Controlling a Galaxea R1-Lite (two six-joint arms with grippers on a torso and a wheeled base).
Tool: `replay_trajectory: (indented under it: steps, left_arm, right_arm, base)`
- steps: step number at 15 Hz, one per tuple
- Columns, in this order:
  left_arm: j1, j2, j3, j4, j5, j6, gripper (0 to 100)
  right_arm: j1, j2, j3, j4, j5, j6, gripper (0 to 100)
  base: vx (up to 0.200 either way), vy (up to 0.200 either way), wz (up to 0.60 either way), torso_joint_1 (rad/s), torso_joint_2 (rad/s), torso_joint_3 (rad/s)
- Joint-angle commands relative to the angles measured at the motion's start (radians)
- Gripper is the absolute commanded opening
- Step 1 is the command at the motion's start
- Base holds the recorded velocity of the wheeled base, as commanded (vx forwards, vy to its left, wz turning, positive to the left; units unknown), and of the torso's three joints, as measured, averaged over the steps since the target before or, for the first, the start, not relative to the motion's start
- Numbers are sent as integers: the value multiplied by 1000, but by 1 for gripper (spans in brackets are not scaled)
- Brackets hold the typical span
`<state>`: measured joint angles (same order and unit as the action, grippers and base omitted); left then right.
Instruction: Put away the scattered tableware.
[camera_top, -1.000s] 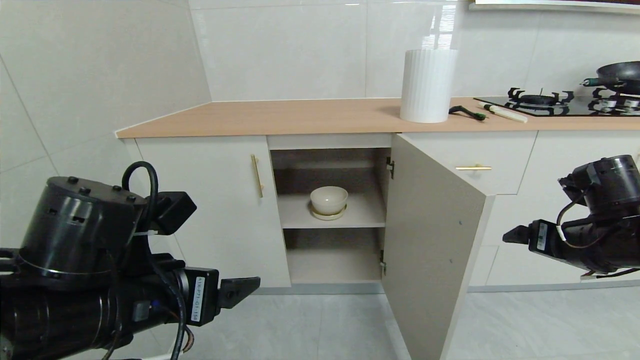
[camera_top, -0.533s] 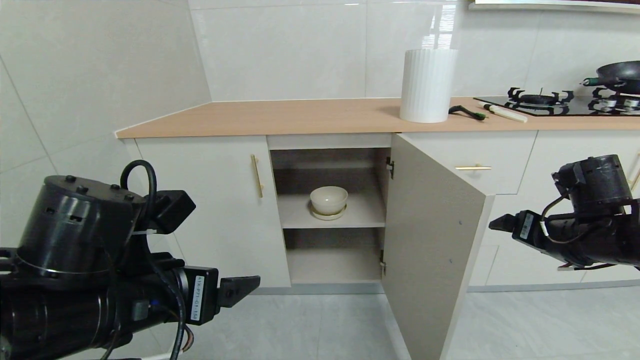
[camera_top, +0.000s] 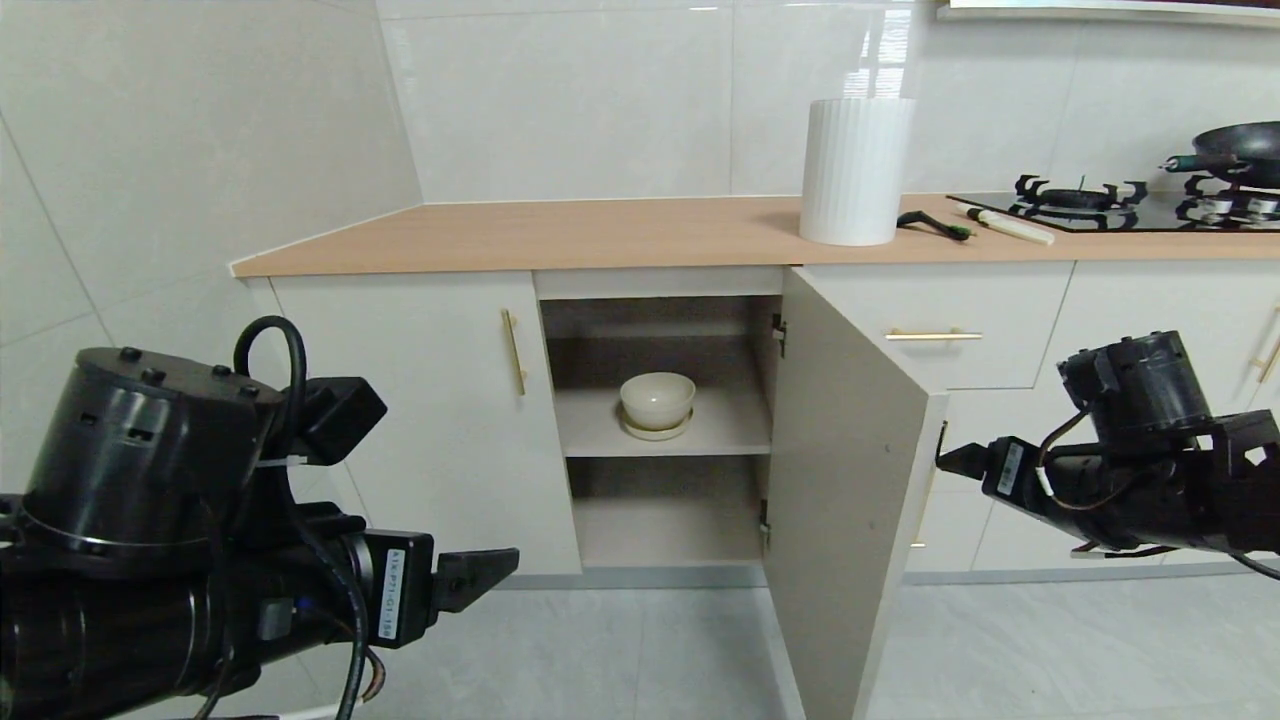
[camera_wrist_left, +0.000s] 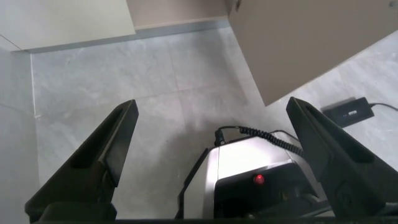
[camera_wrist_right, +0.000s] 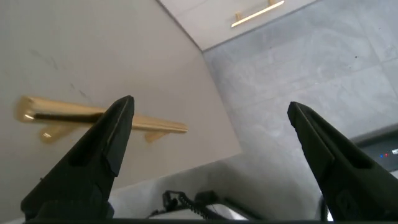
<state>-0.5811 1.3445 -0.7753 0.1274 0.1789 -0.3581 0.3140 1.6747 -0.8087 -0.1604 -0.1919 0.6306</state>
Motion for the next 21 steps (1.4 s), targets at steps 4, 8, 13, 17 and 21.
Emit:
replay_trajectory:
  steps: [4, 8, 13, 17, 21]
  left_arm:
    - [1, -42, -4, 0, -1, 1, 100]
    - [1, -51, -9, 0, -1, 1, 100]
    - [3, -42, -9, 0, -1, 1, 100]
    - [4, -18, -5, 0, -1, -2, 100]
    - [4, -22, -7, 0, -1, -4, 100]
  right_arm:
    - [224, 53, -27, -41, 3, -31, 100]
    - [255, 192, -152, -96, 8, -170, 100]
    - [372, 303, -299, -96, 57, -177, 100]
    - [433, 224, -195, -96, 115, -177, 100]
    - [410, 126, -155, -94, 115, -241, 100]
  base:
    - [0, 0, 0, 0, 0, 0]
    - [0, 0, 0, 0, 0, 0]
    - [0, 0, 0, 0, 0, 0]
    - [0, 0, 0, 0, 0, 0]
    - [0, 0, 0, 0, 0, 0]
